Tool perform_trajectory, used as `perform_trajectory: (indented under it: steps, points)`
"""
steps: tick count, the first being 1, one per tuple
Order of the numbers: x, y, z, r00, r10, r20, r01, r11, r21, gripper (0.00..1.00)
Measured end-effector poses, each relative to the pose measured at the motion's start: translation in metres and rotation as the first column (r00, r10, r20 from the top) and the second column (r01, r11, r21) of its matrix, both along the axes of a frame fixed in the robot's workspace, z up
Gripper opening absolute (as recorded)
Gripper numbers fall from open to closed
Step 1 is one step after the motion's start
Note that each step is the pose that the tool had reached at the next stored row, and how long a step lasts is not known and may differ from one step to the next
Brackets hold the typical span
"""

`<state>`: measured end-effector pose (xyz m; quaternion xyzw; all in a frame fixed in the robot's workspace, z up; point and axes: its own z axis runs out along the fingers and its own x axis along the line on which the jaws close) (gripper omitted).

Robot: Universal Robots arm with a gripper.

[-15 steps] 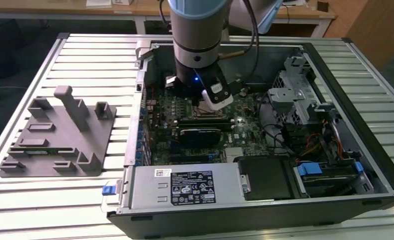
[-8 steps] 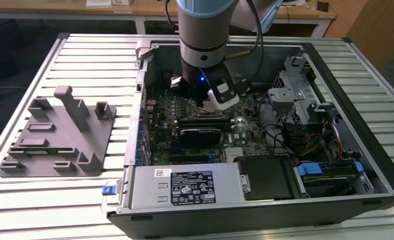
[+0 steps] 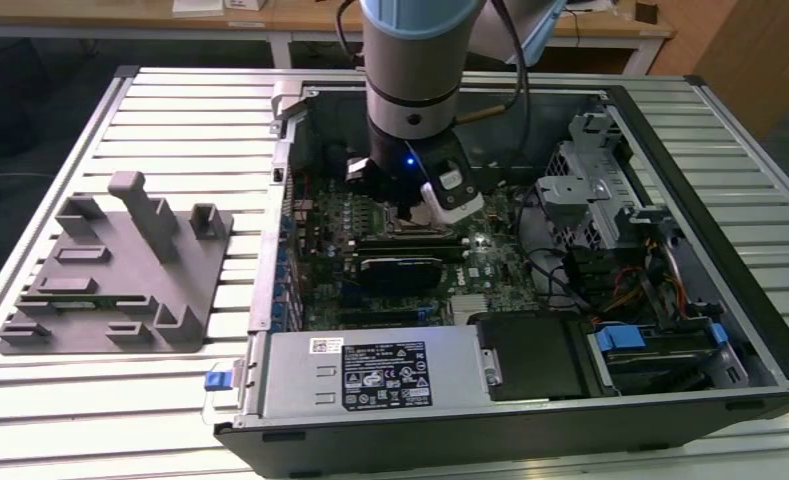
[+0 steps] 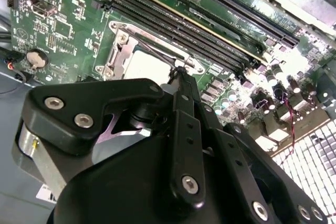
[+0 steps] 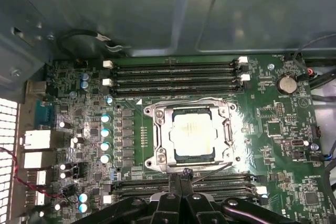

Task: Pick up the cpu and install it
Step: 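Install the second cpu locking lever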

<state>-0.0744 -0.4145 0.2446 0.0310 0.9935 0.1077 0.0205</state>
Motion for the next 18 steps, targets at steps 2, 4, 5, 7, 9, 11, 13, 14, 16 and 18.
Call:
perform_trajectory:
  steps: [2,4,5,7,9,11,13,14,16,18]
  points:
    - [0.0,0.0,-0.0018,1.0,-0.001,0.0,0.001,1.0,-0.0023,0.11]
    - [0.0,0.0,-0.0026,1.0,-0.001,0.0,0.001,1.0,-0.0027,0.11]
    - [0.0,0.0,-0.0026,1.0,-0.001,-0.0001,0.001,1.0,-0.0028,0.11]
    - [0.0,0.0,-0.0026,1.0,-0.001,-0.0001,0.001,1.0,-0.0027,0.11]
    - [0.0,0.0,-0.0027,1.0,-0.001,0.0,0.001,1.0,-0.0026,0.11]
    - [0.0,0.0001,-0.0043,1.0,-0.001,0.0002,0.001,1.0,-0.0022,0.11]
    - [0.0,0.0,-0.0061,1.0,-0.001,0.0,0.001,1.0,-0.0027,0.11]
    - [0.0,0.0,-0.007,1.0,-0.001,0.0,0.001,1.0,-0.0029,0.11]
    - [0.0,0.0,-0.0084,1.0,-0.001,0.0,0.001,1.0,-0.0038,0.11]
    - [0.0,0.0,-0.0084,1.0,-0.001,-0.0001,0.001,1.0,-0.0041,0.11]
